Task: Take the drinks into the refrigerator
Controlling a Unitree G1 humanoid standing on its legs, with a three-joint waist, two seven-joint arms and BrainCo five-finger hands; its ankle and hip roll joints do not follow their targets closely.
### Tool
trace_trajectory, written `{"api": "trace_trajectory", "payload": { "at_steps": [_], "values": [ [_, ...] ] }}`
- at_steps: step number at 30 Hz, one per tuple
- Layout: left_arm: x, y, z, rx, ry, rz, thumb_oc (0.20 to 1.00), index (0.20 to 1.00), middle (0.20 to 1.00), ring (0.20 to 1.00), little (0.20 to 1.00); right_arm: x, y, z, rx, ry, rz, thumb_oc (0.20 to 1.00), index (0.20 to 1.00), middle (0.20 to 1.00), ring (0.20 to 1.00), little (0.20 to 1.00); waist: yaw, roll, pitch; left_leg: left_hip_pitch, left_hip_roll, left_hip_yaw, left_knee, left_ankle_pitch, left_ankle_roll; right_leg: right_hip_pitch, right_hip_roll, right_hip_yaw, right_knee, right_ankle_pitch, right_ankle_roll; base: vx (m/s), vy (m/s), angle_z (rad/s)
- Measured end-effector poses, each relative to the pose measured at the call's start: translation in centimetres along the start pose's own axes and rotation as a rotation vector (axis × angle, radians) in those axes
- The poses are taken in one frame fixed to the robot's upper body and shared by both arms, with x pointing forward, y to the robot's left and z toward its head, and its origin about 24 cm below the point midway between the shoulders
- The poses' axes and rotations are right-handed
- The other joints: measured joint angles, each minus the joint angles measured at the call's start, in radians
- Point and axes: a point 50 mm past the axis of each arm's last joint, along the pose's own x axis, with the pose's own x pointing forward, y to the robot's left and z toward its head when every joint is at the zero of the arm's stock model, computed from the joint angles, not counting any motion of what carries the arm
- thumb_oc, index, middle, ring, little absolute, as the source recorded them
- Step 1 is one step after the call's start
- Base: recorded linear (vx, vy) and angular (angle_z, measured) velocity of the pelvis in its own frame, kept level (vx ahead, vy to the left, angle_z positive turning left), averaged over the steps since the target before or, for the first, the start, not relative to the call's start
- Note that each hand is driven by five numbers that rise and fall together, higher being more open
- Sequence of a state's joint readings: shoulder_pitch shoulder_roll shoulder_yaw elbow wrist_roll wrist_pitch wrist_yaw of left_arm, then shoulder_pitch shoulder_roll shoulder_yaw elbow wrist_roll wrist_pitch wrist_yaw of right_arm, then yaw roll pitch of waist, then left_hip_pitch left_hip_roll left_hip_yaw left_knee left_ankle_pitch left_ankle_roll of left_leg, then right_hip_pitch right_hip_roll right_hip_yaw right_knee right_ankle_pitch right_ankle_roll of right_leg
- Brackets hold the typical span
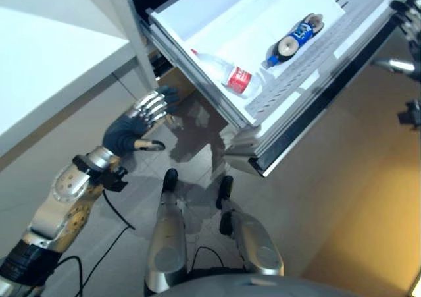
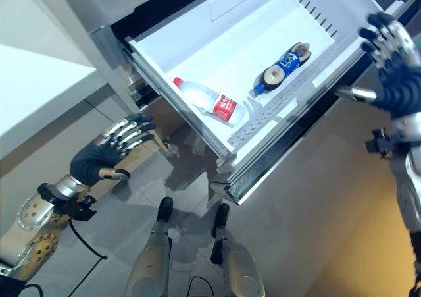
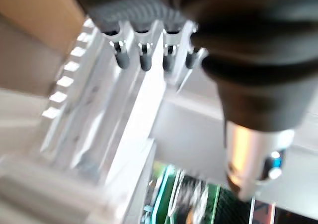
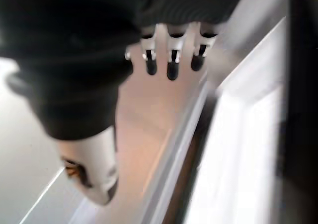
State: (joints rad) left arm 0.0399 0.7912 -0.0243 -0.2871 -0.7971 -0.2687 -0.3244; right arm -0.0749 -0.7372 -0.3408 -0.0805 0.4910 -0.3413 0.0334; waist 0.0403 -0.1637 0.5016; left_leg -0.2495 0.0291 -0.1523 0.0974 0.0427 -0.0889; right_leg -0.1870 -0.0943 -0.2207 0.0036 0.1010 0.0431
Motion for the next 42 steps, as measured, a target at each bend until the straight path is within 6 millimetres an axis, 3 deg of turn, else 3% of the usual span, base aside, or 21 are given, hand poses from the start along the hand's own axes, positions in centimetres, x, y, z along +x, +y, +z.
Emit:
{"api": "trace_trajectory", "payload": {
  "at_steps": [3, 5, 9, 11, 15, 17, 19, 23, 28, 33, 42],
  "values": [
    [-0.4, 0.0, -0.6, -0.007, 0.007, 0.026, 1.000, 1.000, 1.000, 1.000, 1.000, -3.4, 0.8, -3.5, 0.014, 0.151, -0.083, 0.200, 0.200, 0.200, 0.200, 0.200, -0.003, 0.009, -0.023, 0.013, 0.000, 0.033, 0.016, -0.021, 0.006, 0.000, 0.000, 0.033, 0.002, 0.002, 0.004, -0.02, 0.096, -0.30],
    [-0.5, -0.1, -0.8, 0.001, 0.011, 0.033, 1.000, 1.000, 1.000, 1.000, 1.000, -4.6, 1.1, -4.3, -0.018, 0.218, -0.056, 0.200, 0.200, 0.200, 0.200, 0.200, -0.014, 0.027, -0.040, 0.013, -0.004, 0.049, 0.030, -0.032, 0.011, -0.002, -0.004, 0.048, 0.002, 0.005, 0.008, -0.02, 0.066, -0.21],
    [-0.6, -0.3, -1.1, 0.003, 0.000, 0.046, 1.000, 1.000, 1.000, 1.000, 1.000, -5.6, 1.9, -5.4, -0.033, 0.269, -0.046, 0.200, 0.200, 0.200, 0.200, 0.200, -0.030, 0.035, -0.070, 0.014, -0.004, 0.065, 0.051, -0.049, 0.018, -0.003, -0.005, 0.063, 0.009, 0.004, 0.010, -0.01, 0.043, -0.13],
    [-0.6, -0.3, -1.3, 0.008, -0.007, 0.053, 1.000, 1.000, 1.000, 1.000, 1.000, -7.0, 2.7, -7.8, -0.023, 0.389, -0.044, 0.200, 0.200, 0.200, 0.200, 0.200, -0.032, 0.036, -0.082, 0.012, -0.005, 0.075, 0.069, -0.060, 0.023, -0.006, -0.007, 0.075, 0.019, 0.003, 0.012, -0.01, 0.029, -0.13],
    [-0.8, -0.4, -1.3, 0.008, -0.007, 0.057, 1.000, 1.000, 1.000, 1.000, 1.000, -9.0, 4.9, -9.8, -0.012, 0.514, 0.069, 0.200, 0.200, 0.200, 0.200, 0.200, -0.030, 0.035, -0.083, 0.011, -0.008, 0.092, 0.081, -0.065, 0.027, -0.016, -0.012, 0.093, 0.030, -0.003, 0.022, 0.00, 0.021, -0.11],
    [-0.8, -0.4, -1.3, 0.011, -0.008, 0.057, 1.000, 1.000, 1.000, 1.000, 1.000, -9.2, 5.3, -10.0, -0.005, 0.527, 0.088, 0.200, 0.200, 0.200, 0.200, 0.200, -0.029, 0.035, -0.083, 0.011, -0.010, 0.097, 0.084, -0.066, 0.028, -0.019, -0.014, 0.099, 0.031, -0.002, 0.024, 0.01, 0.008, -0.09],
    [-0.7, -0.4, -1.2, 0.019, -0.013, 0.053, 1.000, 1.000, 1.000, 1.000, 1.000, -9.3, 7.1, -10.3, 0.030, 0.542, 0.176, 0.200, 0.200, 0.200, 0.200, 0.200, -0.032, 0.034, -0.084, 0.004, -0.014, 0.103, 0.092, -0.068, 0.032, -0.024, -0.019, 0.105, 0.033, -0.002, 0.022, 0.02, -0.006, -0.05],
    [-0.6, -0.4, -1.0, 0.025, -0.019, 0.043, 1.000, 1.000, 1.000, 1.000, 1.000, -8.0, 9.3, -10.6, 0.039, 0.527, 0.319, 0.200, 0.200, 0.200, 0.200, 0.200, -0.028, 0.035, -0.084, -0.011, -0.016, 0.102, 0.102, -0.069, 0.034, -0.034, -0.020, 0.106, 0.032, 0.007, 0.028, 0.00, 0.000, 0.00],
    [0.6, -1.6, -1.2, 0.022, -0.006, -0.067, 1.000, 1.000, 1.000, 1.000, 1.000, -3.3, 12.2, -10.7, 0.007, 0.451, 0.462, 0.200, 0.200, 0.200, 0.200, 0.200, 0.000, 0.038, -0.085, -0.026, -0.015, 0.096, 0.109, -0.067, 0.030, -0.042, -0.018, 0.102, 0.031, 0.013, 0.022, 0.02, -0.038, 0.03],
    [1.0, -1.8, -0.6, 0.046, -0.010, -0.110, 1.000, 1.000, 1.000, 1.000, 1.000, -0.9, 13.0, -11.3, -0.068, 0.470, 0.523, 0.200, 0.200, 0.200, 0.200, 0.200, 0.013, 0.049, -0.079, -0.030, -0.014, 0.086, 0.108, -0.066, 0.029, -0.041, -0.019, 0.093, 0.031, 0.015, 0.021, 0.01, -0.057, 0.03],
    [1.9, -2.3, 0.3, 0.060, -0.005, -0.252, 1.000, 1.000, 1.000, 1.000, 1.000, 1.9, 13.5, -10.7, -0.180, 0.439, 0.624, 0.200, 0.200, 0.200, 0.200, 0.200, 0.059, 0.116, -0.066, -0.053, -0.013, 0.000, 0.101, -0.047, 0.012, -0.022, -0.011, 0.003, 0.032, -0.004, 0.006, 0.01, -0.051, 0.26]
  ]
}}
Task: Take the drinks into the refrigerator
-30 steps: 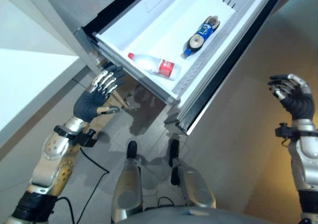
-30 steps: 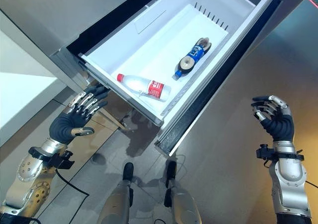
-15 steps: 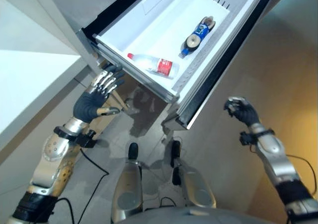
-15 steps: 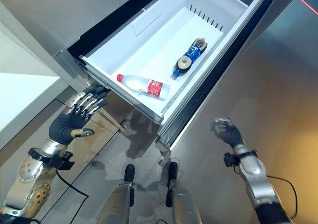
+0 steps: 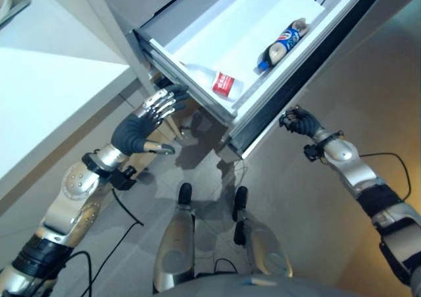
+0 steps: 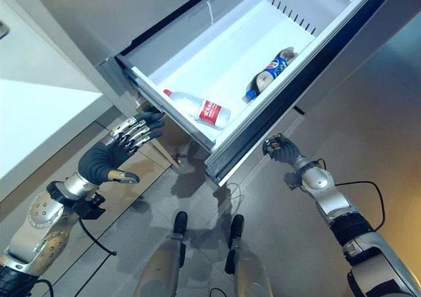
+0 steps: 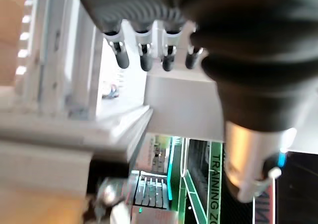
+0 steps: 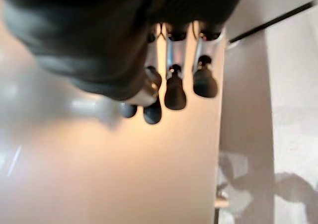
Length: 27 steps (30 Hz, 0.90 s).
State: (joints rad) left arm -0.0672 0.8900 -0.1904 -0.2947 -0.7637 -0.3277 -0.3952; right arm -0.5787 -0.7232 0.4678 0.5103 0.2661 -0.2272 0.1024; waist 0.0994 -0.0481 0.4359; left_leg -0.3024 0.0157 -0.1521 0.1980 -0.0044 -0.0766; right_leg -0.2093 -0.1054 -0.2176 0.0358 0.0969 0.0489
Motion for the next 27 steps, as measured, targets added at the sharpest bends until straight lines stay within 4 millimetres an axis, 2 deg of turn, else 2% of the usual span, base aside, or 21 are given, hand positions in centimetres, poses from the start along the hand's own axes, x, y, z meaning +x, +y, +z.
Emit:
{"api": "trace_trajectory", "payload": {
  "at_steps": [6, 7, 10, 12, 15, 17, 21, 26, 27],
  "values": [
    [0.6, -0.2, 0.1, -0.023, 0.005, -0.061, 1.000, 1.000, 1.000, 1.000, 1.000, 1.6, -0.9, 2.6, -0.033, -0.077, -0.009, 0.200, 0.200, 0.200, 0.200, 0.200, 0.047, 0.016, 0.004, -0.006, -0.006, -0.066, -0.022, 0.029, -0.011, 0.013, -0.003, -0.069, 0.013, -0.019, -0.003, 0.00, -0.076, 0.37],
    [1.2, -0.5, 0.2, -0.040, -0.004, -0.093, 1.000, 1.000, 1.000, 1.000, 1.000, 2.0, -1.1, 3.4, -0.042, -0.099, -0.006, 0.200, 0.200, 0.200, 0.200, 0.200, 0.059, 0.030, 0.006, -0.007, -0.013, -0.108, -0.039, 0.046, -0.017, 0.028, -0.006, -0.110, 0.014, -0.031, -0.002, 0.00, -0.097, 0.68],
    [1.7, -0.8, 0.2, -0.059, -0.007, -0.134, 1.000, 1.000, 1.000, 1.000, 1.000, 2.8, -1.1, 5.1, -0.022, -0.159, -0.006, 0.200, 0.200, 0.200, 0.200, 0.200, 0.085, 0.039, 0.007, -0.008, -0.014, -0.168, -0.071, 0.067, -0.029, 0.034, -0.011, -0.176, 0.037, -0.061, -0.006, 0.01, -0.066, 0.70],
    [1.7, -0.9, 0.1, -0.075, 0.004, -0.144, 1.000, 1.000, 1.000, 1.000, 1.000, 3.6, -0.7, 6.5, -0.004, -0.208, 0.000, 0.200, 0.200, 0.200, 0.200, 0.200, 0.111, 0.042, 0.008, -0.007, -0.018, -0.186, -0.077, 0.070, -0.030, 0.032, -0.021, -0.194, 0.067, -0.085, -0.005, 0.01, -0.027, 0.38],
    [1.9, -1.4, -0.3, -0.114, 0.025, -0.173, 1.000, 1.000, 1.000, 1.000, 1.000, 4.7, 0.0, 9.6, 0.038, -0.318, 0.016, 0.200, 0.200, 0.200, 0.200, 0.200, 0.138, 0.043, 0.009, -0.007, -0.029, -0.187, -0.078, 0.076, -0.024, 0.028, -0.036, -0.209, 0.099, -0.109, 0.004, 0.00, 0.006, 0.25],
    [2.1, -1.5, -0.3, -0.122, 0.025, -0.191, 1.000, 1.000, 1.000, 1.000, 1.000, 5.6, 0.4, 12.2, 0.059, -0.401, 0.031, 0.200, 0.200, 0.200, 0.200, 0.200, 0.140, 0.043, 0.009, -0.007, -0.040, -0.187, -0.079, 0.079, -0.019, 0.030, -0.048, -0.210, 0.109, -0.118, 0.014, 0.00, 0.027, 0.19],
    [2.5, -1.4, -0.1, -0.111, 0.021, -0.198, 1.000, 1.000, 1.000, 1.000, 1.000, 5.8, -0.5, 13.5, 0.052, -0.429, 0.007, 0.200, 0.200, 0.200, 0.200, 0.200, 0.138, 0.043, 0.009, -0.005, -0.052, -0.179, -0.079, 0.081, -0.015, 0.033, -0.059, -0.202, 0.108, -0.118, 0.022, -0.01, 0.032, 0.04],
    [2.8, -1.2, 0.3, -0.098, 0.008, -0.203, 1.000, 1.000, 1.000, 1.000, 1.000, 5.7, 0.2, 13.7, 0.074, -0.446, 0.045, 0.200, 0.200, 0.200, 0.200, 0.200, 0.137, 0.043, 0.009, 0.017, -0.047, -0.164, -0.080, 0.079, -0.012, 0.046, -0.055, -0.190, 0.108, -0.118, 0.021, -0.02, 0.032, -0.08],
    [2.7, -1.3, 0.2, -0.099, 0.009, -0.203, 1.000, 1.000, 1.000, 1.000, 1.000, 5.5, 0.4, 13.7, 0.082, -0.453, 0.054, 0.269, 0.269, 0.269, 0.269, 0.269, 0.136, 0.043, 0.009, 0.023, -0.046, -0.159, -0.081, 0.078, -0.011, 0.050, -0.055, -0.185, 0.108, -0.118, 0.021, -0.02, 0.028, -0.12]
  ]
}}
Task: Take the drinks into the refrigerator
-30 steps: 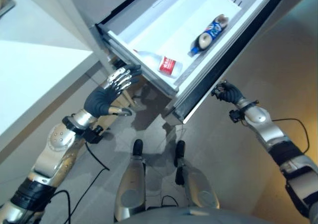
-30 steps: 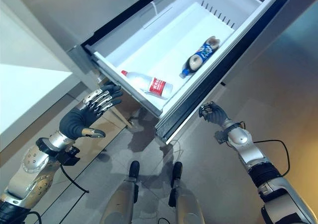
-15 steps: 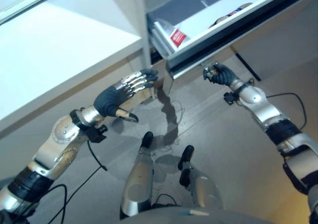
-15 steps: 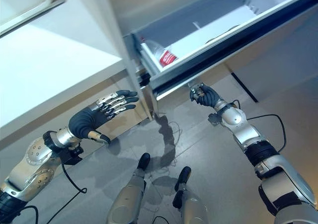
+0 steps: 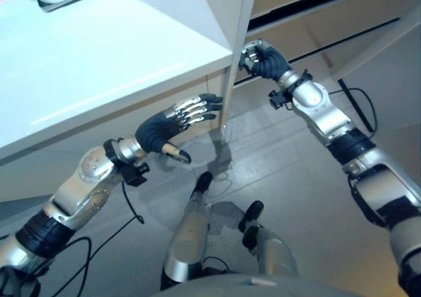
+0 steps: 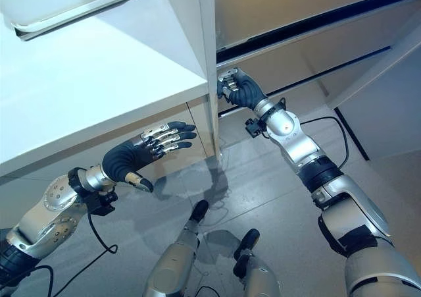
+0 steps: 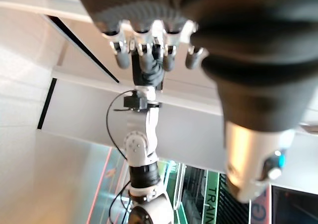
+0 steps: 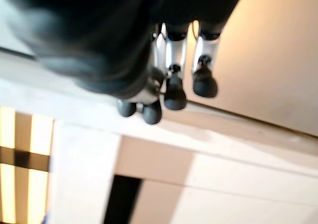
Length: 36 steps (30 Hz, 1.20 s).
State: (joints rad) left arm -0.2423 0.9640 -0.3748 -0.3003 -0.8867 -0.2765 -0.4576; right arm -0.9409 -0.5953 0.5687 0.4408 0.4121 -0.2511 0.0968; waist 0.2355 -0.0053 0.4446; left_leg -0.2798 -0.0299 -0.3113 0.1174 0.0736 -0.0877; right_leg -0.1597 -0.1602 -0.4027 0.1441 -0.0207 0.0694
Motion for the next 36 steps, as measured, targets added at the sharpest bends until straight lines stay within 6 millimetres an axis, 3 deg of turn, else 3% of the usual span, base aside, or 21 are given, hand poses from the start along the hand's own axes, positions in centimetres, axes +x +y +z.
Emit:
{"api": "trace_trajectory", "payload": {
  "at_steps": [1, 2, 10, 17, 21, 26, 28, 29, 30, 31, 32, 33, 34, 36],
  "values": [
    [0.0, 0.0, 0.0, -0.002, 0.001, 0.001, 1.000, 1.000, 1.000, 1.000, 1.000, -0.1, 0.2, 0.0, 0.006, -0.005, 0.007, 0.504, 0.504, 0.504, 0.504, 0.504, -0.002, 0.000, 0.000, 0.003, 0.001, 0.004, 0.000, -0.001, 0.001, 0.002, 0.000, 0.004, 0.001, 0.000, 0.000, -0.02, 0.033, -0.12],
    [0.0, 0.0, -0.1, -0.002, 0.001, 0.001, 1.000, 1.000, 1.000, 1.000, 1.000, -0.4, 0.3, 0.0, 0.022, -0.010, 0.003, 1.000, 1.000, 1.000, 1.000, 1.000, -0.002, 0.000, 0.000, 0.005, 0.001, 0.009, 0.000, -0.001, 0.002, 0.001, 0.000, 0.009, 0.001, 0.000, 0.000, -0.02, 0.038, -0.09],
    [-1.0, -0.5, -0.9, -0.042, 0.004, 0.059, 1.000, 1.000, 1.000, 1.000, 1.000, -7.3, 0.8, -4.5, 0.256, 0.062, -0.188, 1.000, 1.000, 1.000, 1.000, 1.000, -0.034, -0.012, -0.005, 0.007, -0.004, 0.041, 0.004, -0.004, 0.015, -0.010, -0.006, 0.051, 0.000, 0.010, 0.006, -0.02, 0.041, -0.10],
    [-1.8, -0.2, -1.8, -0.039, -0.021, 0.166, 1.000, 1.000, 1.000, 1.000, 1.000, -13.4, 2.4, -8.1, 0.349, 0.218, -0.301, 1.000, 1.000, 1.000, 1.000, 1.000, -0.139, -0.024, -0.019, 0.047, 0.004, 0.110, 0.012, -0.027, 0.028, 0.003, 0.001, 0.119, -0.018, 0.029, 0.010, 0.01, 0.039, -0.30],
    [-3.7, 0.0, -5.0, -0.060, 0.034, 0.338, 1.000, 1.000, 1.000, 1.000, 1.000, -17.9, 4.4, -10.6, 0.386, 0.369, -0.385, 1.000, 1.000, 1.000, 1.000, 1.000, -0.174, -0.026, -0.064, 0.086, 0.009, 0.147, -0.001, -0.039, 0.033, 0.030, 0.005, 0.150, -0.051, 0.042, 0.014, 0.04, 0.034, -0.24],
    [-3.7, 0.0, -5.0, -0.060, 0.034, 0.338, 1.000, 1.000, 1.000, 1.000, 1.000, -17.9, 4.4, -10.6, 0.386, 0.369, -0.385, 1.000, 1.000, 1.000, 1.000, 1.000, -0.174, -0.026, -0.064, 0.086, 0.009, 0.147, -0.001, -0.039, 0.033, 0.030, 0.005, 0.150, -0.051, 0.042, 0.014, 0.01, 0.007, -0.04],
    [-4.3, 0.1, -5.7, -0.072, 0.059, 0.380, 1.000, 1.000, 1.000, 1.000, 1.000, -18.9, 4.7, -11.0, 0.393, 0.400, -0.405, 1.000, 1.000, 1.000, 1.000, 1.000, -0.189, -0.026, -0.072, 0.094, 0.011, 0.157, -0.006, -0.041, 0.034, 0.038, 0.007, 0.160, -0.064, 0.048, 0.014, 0.07, 0.055, -0.29],
    [-7.3, 0.0, -9.6, -0.144, 0.170, 0.572, 1.000, 1.000, 1.000, 1.000, 1.000, -22.4, 5.5, -12.1, 0.433, 0.492, -0.502, 1.000, 1.000, 1.000, 1.000, 1.000, -0.245, -0.023, -0.126, 0.137, 0.023, 0.195, -0.036, -0.043, 0.035, 0.070, 0.022, 0.191, -0.120, 0.075, 0.012, 0.11, 0.075, -0.47],
    [-8.4, -0.6, -11.2, -0.129, 0.224, 0.620, 1.000, 1.000, 1.000, 1.000, 1.000, -23.6, 6.8, -12.8, 0.473, 0.536, -0.519, 1.000, 1.000, 1.000, 1.000, 1.000, -0.252, -0.019, -0.137, 0.162, 0.027, 0.216, -0.041, -0.047, 0.036, 0.080, 0.027, 0.212, -0.128, 0.085, 0.014, 0.14, 0.069, -0.94],
    [-12.1, -1.2, -15.2, -0.171, 0.375, 0.817, 1.000, 1.000, 1.000, 1.000, 1.000, -25.3, 8.2, -14.3, 0.513, 0.623, -0.566, 1.000, 1.000, 1.000, 1.000, 1.000, -0.241, -0.011, -0.161, 0.245, 0.036, 0.273, -0.080, -0.053, 0.040, 0.121, 0.030, 0.258, -0.135, 0.083, 0.016, 0.06, -0.008, -0.84],
    [-13.9, -2.3, -17.0, -0.234, 0.475, 0.904, 1.000, 1.000, 1.000, 1.000, 1.000, -26.5, 9.0, -15.0, 0.528, 0.698, -0.571, 1.000, 1.000, 1.000, 1.000, 1.000, -0.241, -0.011, -0.179, 0.268, 0.036, 0.288, -0.089, -0.062, 0.040, 0.130, 0.030, 0.265, -0.141, 0.081, 0.017, 0.06, -0.023, -1.17],
    [-17.1, -5.8, -19.5, -0.304, 0.715, 0.937, 1.000, 1.000, 1.000, 1.000, 1.000, -30.1, 10.2, -15.9, 0.509, 0.861, -0.545, 1.000, 1.000, 1.000, 1.000, 1.000, -0.256, -0.001, -0.232, 0.265, 0.039, 0.292, -0.093, -0.093, 0.047, 0.135, 0.027, 0.268, -0.174, 0.080, 0.020, 0.06, -0.032, -0.70],
    [-17.8, -7.4, -20.2, -0.295, 0.804, 0.888, 1.000, 1.000, 1.000, 1.000, 1.000, -32.9, 10.7, -16.1, 0.478, 0.970, -0.540, 1.000, 1.000, 1.000, 1.000, 1.000, -0.286, 0.007, -0.241, 0.272, 0.039, 0.293, -0.105, -0.087, 0.050, 0.136, 0.027, 0.268, -0.181, 0.083, 0.021, 0.07, -0.031, -0.42],
    [-18.4, -9.0, -21.3, -0.279, 0.912, 0.841, 1.000, 1.000, 1.000, 1.000, 1.000, -36.2, 11.7, -16.5, 0.439, 1.142, -0.497, 1.000, 1.000, 1.000, 1.000, 1.000, -0.308, 0.004, -0.244, 0.275, 0.036, 0.294, -0.116, -0.074, 0.043, 0.138, 0.031, 0.268, -0.197, 0.103, 0.018, 0.05, -0.028, -0.05]
  ]
}}
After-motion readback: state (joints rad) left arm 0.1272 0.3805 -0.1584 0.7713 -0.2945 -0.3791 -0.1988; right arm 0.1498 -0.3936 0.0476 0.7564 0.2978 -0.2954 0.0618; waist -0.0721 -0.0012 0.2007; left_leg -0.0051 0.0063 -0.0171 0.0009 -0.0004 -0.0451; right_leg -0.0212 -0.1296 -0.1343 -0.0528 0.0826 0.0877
